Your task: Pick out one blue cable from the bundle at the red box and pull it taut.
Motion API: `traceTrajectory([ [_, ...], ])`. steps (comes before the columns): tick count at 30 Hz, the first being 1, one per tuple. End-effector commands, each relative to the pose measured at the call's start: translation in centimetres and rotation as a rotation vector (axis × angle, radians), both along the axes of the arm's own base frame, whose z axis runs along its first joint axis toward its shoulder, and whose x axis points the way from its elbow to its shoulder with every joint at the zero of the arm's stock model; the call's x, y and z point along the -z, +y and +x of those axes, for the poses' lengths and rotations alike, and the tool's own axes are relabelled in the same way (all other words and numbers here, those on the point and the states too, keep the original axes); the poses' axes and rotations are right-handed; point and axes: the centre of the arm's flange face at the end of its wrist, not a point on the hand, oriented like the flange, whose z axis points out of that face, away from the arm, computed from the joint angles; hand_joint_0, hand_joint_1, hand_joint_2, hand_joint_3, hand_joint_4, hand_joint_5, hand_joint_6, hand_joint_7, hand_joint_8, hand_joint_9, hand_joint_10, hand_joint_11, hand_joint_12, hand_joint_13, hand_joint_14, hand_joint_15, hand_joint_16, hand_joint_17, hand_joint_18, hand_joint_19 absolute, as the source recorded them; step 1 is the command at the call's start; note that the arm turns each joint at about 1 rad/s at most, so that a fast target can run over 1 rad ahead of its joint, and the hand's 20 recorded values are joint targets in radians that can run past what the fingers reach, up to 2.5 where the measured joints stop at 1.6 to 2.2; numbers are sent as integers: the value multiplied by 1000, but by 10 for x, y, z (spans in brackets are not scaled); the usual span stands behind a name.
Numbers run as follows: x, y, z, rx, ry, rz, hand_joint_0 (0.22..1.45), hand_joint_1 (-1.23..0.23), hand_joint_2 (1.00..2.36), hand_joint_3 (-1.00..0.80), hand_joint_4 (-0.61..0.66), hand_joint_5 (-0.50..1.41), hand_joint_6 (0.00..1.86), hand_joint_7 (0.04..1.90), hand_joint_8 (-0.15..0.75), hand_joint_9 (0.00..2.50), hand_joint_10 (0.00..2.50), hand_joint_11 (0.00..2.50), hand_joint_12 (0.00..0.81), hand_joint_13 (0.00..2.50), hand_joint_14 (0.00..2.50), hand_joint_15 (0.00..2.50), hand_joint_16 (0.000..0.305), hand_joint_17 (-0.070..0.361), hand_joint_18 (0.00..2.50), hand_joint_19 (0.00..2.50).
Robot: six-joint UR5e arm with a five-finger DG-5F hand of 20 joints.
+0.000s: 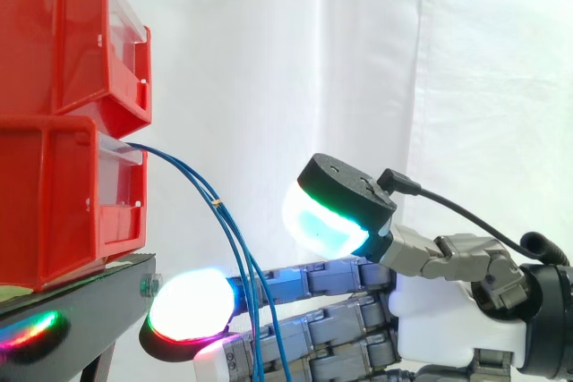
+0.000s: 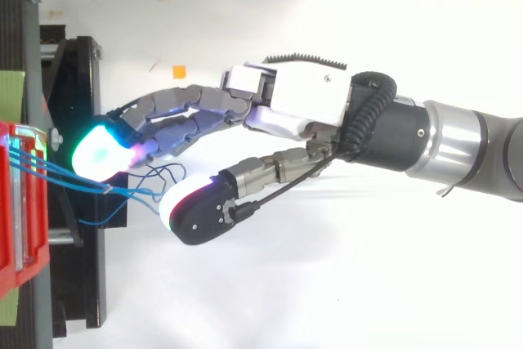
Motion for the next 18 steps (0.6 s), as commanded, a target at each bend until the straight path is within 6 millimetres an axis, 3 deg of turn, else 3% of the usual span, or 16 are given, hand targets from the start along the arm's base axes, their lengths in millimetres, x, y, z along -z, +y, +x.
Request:
traceTrajectory([
  [1,-4,2,3,-16,-9,1,594,-594,1006,-429,256,-193,501,660,278,625,3,93,353,457,6,168,51,114,476,513],
  [10,-7,6,5,-42,-16,2,628,-605,1012,-346,275,-171,502,726,277,646,7,124,354,475,7,194,51,114,497,539],
  [18,-7,7,5,-54,-18,6,623,-607,1010,-378,299,-159,502,780,282,676,6,161,354,491,8,201,51,115,512,546],
])
